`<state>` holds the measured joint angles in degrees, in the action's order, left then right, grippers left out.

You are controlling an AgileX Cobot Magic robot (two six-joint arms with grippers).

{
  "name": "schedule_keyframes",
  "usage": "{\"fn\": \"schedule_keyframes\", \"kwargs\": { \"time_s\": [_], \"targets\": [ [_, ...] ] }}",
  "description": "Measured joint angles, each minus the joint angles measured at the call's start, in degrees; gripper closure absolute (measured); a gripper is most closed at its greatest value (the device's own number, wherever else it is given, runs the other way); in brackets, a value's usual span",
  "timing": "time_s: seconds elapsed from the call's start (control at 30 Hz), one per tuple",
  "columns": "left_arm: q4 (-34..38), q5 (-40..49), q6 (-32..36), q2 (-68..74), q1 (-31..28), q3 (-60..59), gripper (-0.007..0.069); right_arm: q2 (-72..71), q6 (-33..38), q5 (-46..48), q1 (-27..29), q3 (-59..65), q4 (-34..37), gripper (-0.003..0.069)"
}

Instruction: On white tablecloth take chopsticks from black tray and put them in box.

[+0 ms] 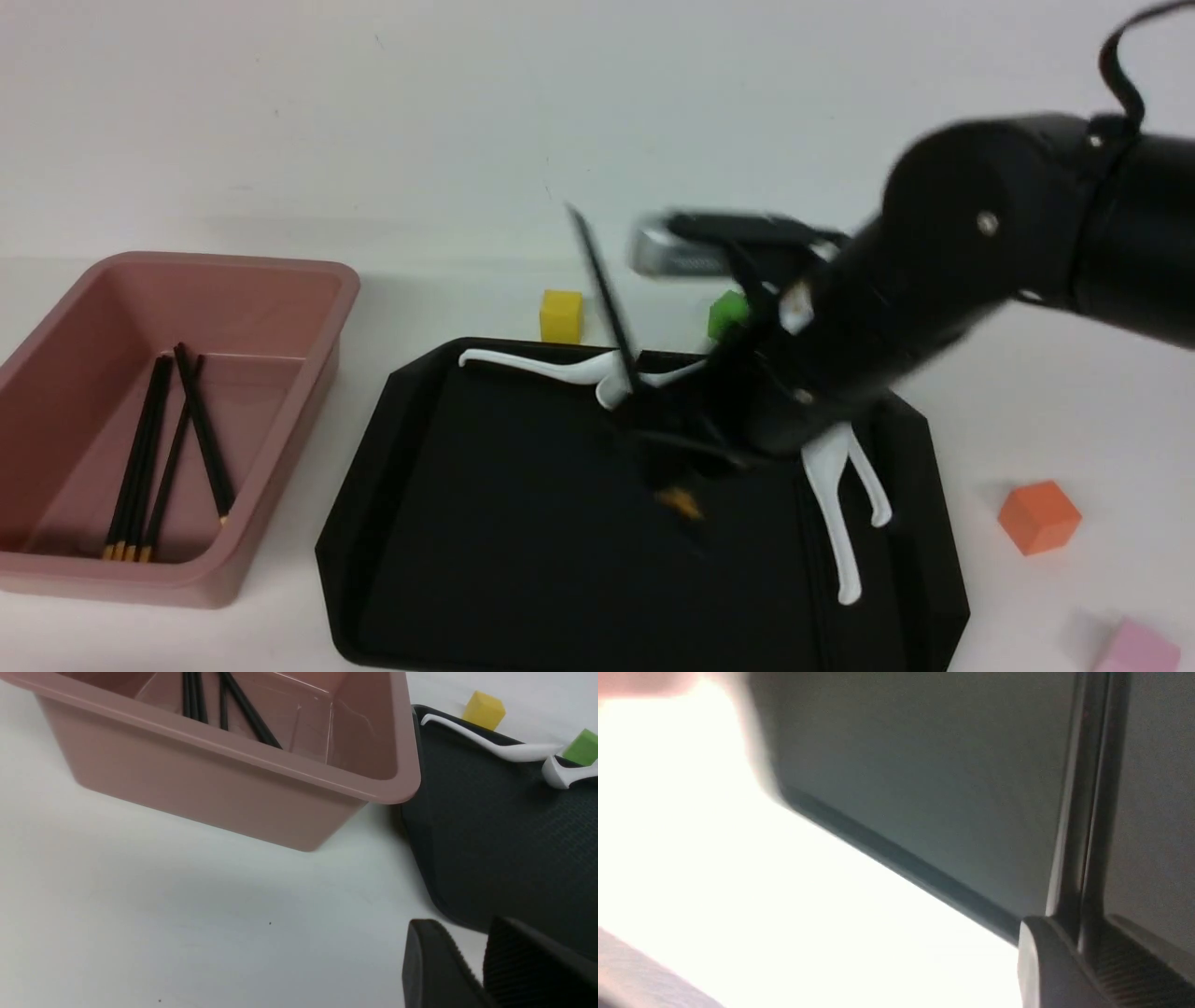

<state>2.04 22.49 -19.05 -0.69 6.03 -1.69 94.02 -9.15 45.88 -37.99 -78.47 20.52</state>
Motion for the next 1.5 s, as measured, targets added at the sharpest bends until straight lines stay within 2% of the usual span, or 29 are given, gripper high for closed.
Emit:
{"fn": "schedule_keyframes", "kwargs": {
  "time_s": [0.13,0.27,0.5,0.77,0.9,1.13,1.3,1.5],
  "targets": [
    [0.0,0.0,0.0,0.0,0.0,0.0,0.0427,5.1,9.7,-7.8,-5.6,-8.2,10.6,0.0515],
    [0.0,0.0,0.0,0.0,0.0,0.0,0.0427,13.8,15.4,-13.0,-10.7,-17.7,16.8,0.0515],
    [0.0,0.0,0.0,0.0,0.0,0.0,0.0421,30.8,17.2,-21.9,-15.3,-32.1,22.1,0.0515],
    [0.0,0.0,0.0,0.0,0.0,0.0,0.0413,38.6,17.3,-31.9,-15.6,-35.9,24.1,0.0513],
    [0.0,0.0,0.0,0.0,0.0,0.0,0.0409,39.5,18.5,-36.3,-15.6,-36.1,24.8,0.048],
    [0.0,0.0,0.0,0.0,0.0,0.0,0.0406,39.5,26.0,-34.7,-15.8,-36.3,24.9,0.0384],
    [0.0,0.0,0.0,0.0,0.0,0.0,0.0405,39.5,30.3,-29.5,-15.8,-36.3,24.9,0.037],
    [0.0,0.0,0.0,0.0,0.0,0.0,0.0396,37.7,30.9,-19.0,-15.5,-36.4,22.0,0.0375]
  ]
}}
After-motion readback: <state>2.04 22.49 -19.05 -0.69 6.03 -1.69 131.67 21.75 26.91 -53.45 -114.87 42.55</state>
